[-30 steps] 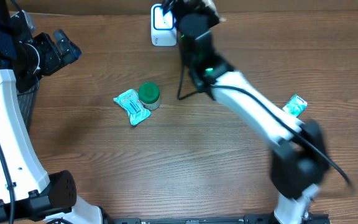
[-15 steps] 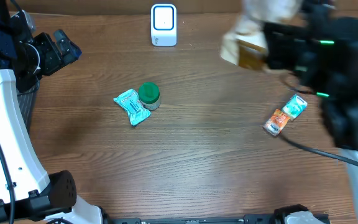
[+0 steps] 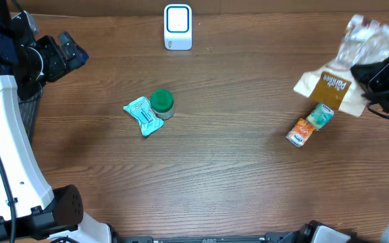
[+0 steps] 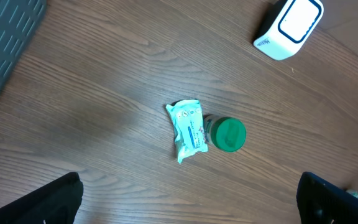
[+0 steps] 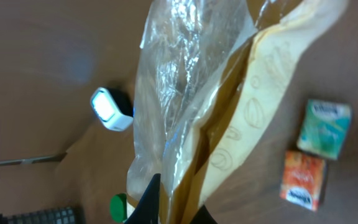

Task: Scan the item barcode
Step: 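Carry the snack bag right and release it beside the Kleenex packs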

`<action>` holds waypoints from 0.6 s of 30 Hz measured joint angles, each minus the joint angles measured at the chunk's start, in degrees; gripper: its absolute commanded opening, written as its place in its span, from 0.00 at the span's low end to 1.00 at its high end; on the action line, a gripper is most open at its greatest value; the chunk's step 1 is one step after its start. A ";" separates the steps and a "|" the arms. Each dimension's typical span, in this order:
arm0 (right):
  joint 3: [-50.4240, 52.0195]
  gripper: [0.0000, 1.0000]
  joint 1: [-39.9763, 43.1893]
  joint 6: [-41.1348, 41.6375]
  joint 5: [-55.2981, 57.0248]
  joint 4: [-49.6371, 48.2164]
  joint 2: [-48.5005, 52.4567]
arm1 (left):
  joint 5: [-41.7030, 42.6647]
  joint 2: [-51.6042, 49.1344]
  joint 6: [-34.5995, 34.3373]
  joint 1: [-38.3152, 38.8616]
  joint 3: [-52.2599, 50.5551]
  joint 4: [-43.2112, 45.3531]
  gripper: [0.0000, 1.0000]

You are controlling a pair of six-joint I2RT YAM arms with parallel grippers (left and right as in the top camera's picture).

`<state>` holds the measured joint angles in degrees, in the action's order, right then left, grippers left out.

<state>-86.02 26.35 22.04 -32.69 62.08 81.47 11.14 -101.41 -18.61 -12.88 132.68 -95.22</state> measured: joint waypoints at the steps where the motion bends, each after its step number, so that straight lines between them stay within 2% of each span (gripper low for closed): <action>1: 1.31 0.04 0.57 -0.13 -0.33 -0.13 1.75 | 0.00 0.00 0.00 0.00 0.00 0.02 1.00; 6: 7.15 0.04 2.12 -2.40 -0.11 -0.57 10.64 | 0.00 0.00 0.00 0.00 0.00 0.00 1.00; 11: 9.14 0.04 2.16 -4.28 5.29 0.28 16.90 | 0.00 0.00 0.00 0.00 0.00 0.02 1.00; 12: 9.16 0.11 2.16 -4.42 6.95 0.63 17.70 | 0.00 0.00 0.00 0.00 0.00 0.00 1.00; 14: 9.20 0.39 2.16 -4.74 10.21 1.49 18.62 | 0.00 0.00 0.00 0.00 0.00 0.00 1.00; 15: 9.22 0.45 2.16 -4.76 11.93 2.27 18.78 | 0.00 0.00 0.00 0.00 0.00 0.00 0.99; 16: 9.22 0.57 2.16 -5.09 13.00 2.78 18.78 | 0.00 0.00 0.00 0.00 0.00 0.00 1.00; 17: 9.22 0.64 2.16 -5.27 13.86 3.28 18.78 | 0.00 0.00 0.00 0.00 0.00 0.00 1.00; 18: 9.22 0.66 2.16 -5.11 14.71 4.11 18.78 | 0.00 0.00 0.00 0.00 0.00 0.00 0.99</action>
<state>-76.79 28.51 16.93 -17.98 66.19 100.25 11.14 -101.41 -18.61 -12.88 132.68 -95.22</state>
